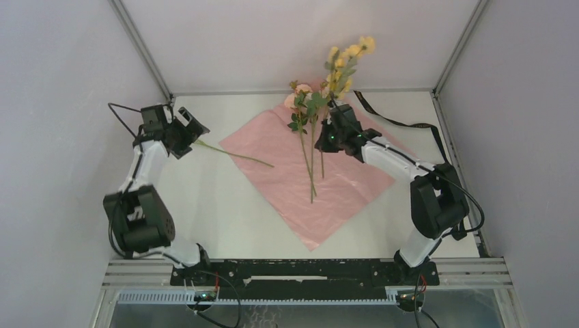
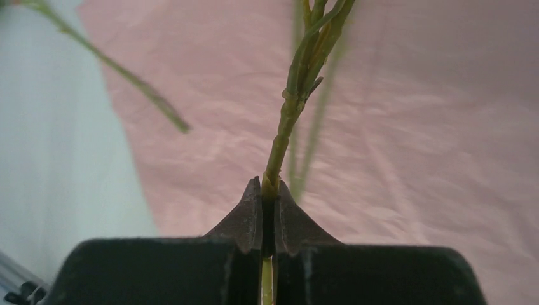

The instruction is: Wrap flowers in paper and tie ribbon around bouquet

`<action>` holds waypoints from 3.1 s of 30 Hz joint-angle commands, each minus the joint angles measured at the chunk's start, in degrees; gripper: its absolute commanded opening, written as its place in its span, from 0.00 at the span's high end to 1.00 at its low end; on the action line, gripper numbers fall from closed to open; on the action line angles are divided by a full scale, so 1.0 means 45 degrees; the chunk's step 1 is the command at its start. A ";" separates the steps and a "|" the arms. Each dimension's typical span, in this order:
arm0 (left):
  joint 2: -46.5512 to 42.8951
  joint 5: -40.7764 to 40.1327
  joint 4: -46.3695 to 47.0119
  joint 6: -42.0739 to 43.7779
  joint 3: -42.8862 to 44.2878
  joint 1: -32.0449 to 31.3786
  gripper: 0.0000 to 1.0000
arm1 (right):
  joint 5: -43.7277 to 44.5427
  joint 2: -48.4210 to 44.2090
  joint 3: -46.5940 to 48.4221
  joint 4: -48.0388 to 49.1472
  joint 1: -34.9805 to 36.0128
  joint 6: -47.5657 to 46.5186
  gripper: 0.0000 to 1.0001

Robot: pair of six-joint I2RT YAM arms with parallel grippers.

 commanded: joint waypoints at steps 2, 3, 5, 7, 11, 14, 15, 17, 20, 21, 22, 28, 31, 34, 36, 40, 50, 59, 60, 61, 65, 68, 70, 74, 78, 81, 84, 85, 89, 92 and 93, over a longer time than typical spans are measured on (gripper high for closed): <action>0.3370 -0.2565 -0.1427 -0.0197 0.3007 0.0576 0.00 | 0.0632 -0.0522 0.0004 -0.1370 -0.0956 -0.1353 0.93; 0.3983 -0.2737 -0.1612 -0.0186 0.3495 0.0585 0.00 | 0.0639 -0.0354 0.0004 -0.1340 -0.1096 -0.1493 0.86; 0.5353 -0.2914 -0.1901 -0.0073 0.4748 0.0588 0.00 | -0.0209 0.0118 0.0047 -0.1255 -0.1548 -0.1651 0.73; 0.6443 -0.3281 -0.2501 0.0143 0.5976 0.0586 0.00 | -0.0785 0.0395 0.0084 -0.1407 -0.1957 -0.1559 0.63; 0.8113 -0.4271 -0.3419 0.0415 0.7876 0.0588 0.00 | -0.0920 0.0551 0.0101 -0.1921 -0.2156 -0.1702 0.48; 0.9166 -0.4511 -0.3799 0.0339 0.9260 0.0589 0.00 | -0.1177 0.0467 0.0101 -0.2222 -0.2107 -0.1828 0.47; 0.9505 -0.4511 -0.3996 0.0298 0.9711 0.0584 0.01 | -0.1233 0.0426 0.0101 -0.2320 -0.2099 -0.1852 0.47; 1.0224 -0.4592 -0.4352 0.0222 1.0493 0.0588 0.03 | -0.1246 0.0266 0.0101 -0.2557 -0.2074 -0.1900 0.47; 1.0889 -0.4844 -0.4606 0.0241 1.1182 0.0587 0.07 | -0.1172 0.0080 0.0101 -0.2829 -0.2056 -0.2021 0.47; 1.1102 -0.4870 -0.4795 0.0237 1.1423 0.0603 0.09 | -0.1157 0.0029 0.0101 -0.2914 -0.2051 -0.2047 0.47; 1.1348 -0.4851 -0.4921 0.0212 1.1656 0.0608 0.11 | -0.1147 -0.0048 0.0101 -0.3015 -0.2053 -0.2080 0.47; 1.2491 -0.4249 -0.5022 0.0142 1.2361 0.0742 0.34 | -0.0427 -0.0479 0.0101 -0.3469 -0.2062 -0.2178 0.46; 1.2541 -0.3755 -0.5039 0.0045 1.2319 0.0881 0.73 | -0.0280 -0.0721 0.0101 -0.3683 -0.2096 -0.2190 0.46; 1.2320 -0.3182 -0.5021 -0.0192 1.1907 0.1147 1.00 | -0.0229 -0.1123 0.0101 -0.3812 -0.2103 -0.2238 0.46; 1.1871 -0.2811 -0.5013 -0.0247 1.1417 0.1457 1.00 | -0.0182 -0.1354 0.0101 -0.3890 -0.2090 -0.2281 0.46; 0.9927 -0.2168 -0.4073 -0.0077 0.9181 0.1891 1.00 | -0.0035 -0.1839 0.0092 -0.4149 -0.2027 -0.2430 0.46; 0.3999 0.0888 -0.2412 0.1008 0.4137 0.1926 1.00 | 0.0101 -0.2808 0.0063 -0.4088 0.0170 -0.3086 0.45; -0.0742 0.3103 -0.1040 0.0160 0.0817 0.0973 1.00 | -0.3595 -0.2472 0.0079 0.0843 0.3086 -0.1549 0.00; -0.1160 0.3316 -0.0885 -0.0039 0.0597 0.0715 1.00 | -0.4020 -0.2165 0.0081 0.1715 0.3467 -0.1349 0.00; -0.1444 0.3553 -0.0849 -0.0179 0.0491 0.0451 1.00 | -0.4354 -0.1870 0.0082 0.2454 0.3923 -0.1106 0.00; -0.2524 0.3756 -0.0710 -0.0547 0.0182 -0.0703 1.00 | -0.5282 -0.0538 0.0207 0.4723 0.4473 0.0391 0.00; -0.3191 0.3610 -0.0143 -0.1010 -0.0197 -0.1514 1.00 | -0.5709 0.0567 0.0300 0.5837 0.4552 0.1420 0.00; -0.3453 0.3560 0.0150 -0.1256 -0.0406 -0.2076 1.00 | -0.5705 0.1038 0.0485 0.5936 0.4668 0.1688 0.00; -0.3839 0.3127 0.0766 -0.1467 -0.0983 -0.3224 1.00 | -0.5608 0.1449 0.0531 0.5990 0.4765 0.2090 0.05; -0.3718 0.3498 0.1073 -0.1919 -0.1124 -0.3820 1.00 | -0.5014 0.1599 0.0531 0.5043 0.4667 0.1775 0.49; -0.3593 0.3409 0.0887 -0.1654 -0.0745 -0.3884 1.00 | -0.4274 0.1340 0.0289 0.4018 0.4276 0.1690 1.00; -0.3545 0.1709 0.0363 -0.0529 -0.0366 -0.3884 0.59 | -0.3007 0.0564 0.0101 0.2748 0.3758 0.1144 1.00; -0.3441 0.1135 0.0145 -0.0093 -0.0240 -0.3867 0.42 | -0.2633 0.0341 0.0101 0.2241 0.3424 0.1066 1.00; -0.2844 -0.0077 -0.0378 0.0987 0.0093 -0.3637 0.16 | -0.1594 -0.0189 0.0111 0.1153 0.1626 0.0542 1.00; -0.2087 -0.0300 -0.0442 0.1240 0.0099 -0.3283 0.11 | -0.1123 0.0441 0.0891 0.0343 0.0146 -0.0541 1.00; -0.1748 -0.0439 -0.0642 0.1322 0.0194 -0.3167 0.10 | -0.1109 0.0941 0.1509 -0.0247 -0.0245 -0.1000 1.00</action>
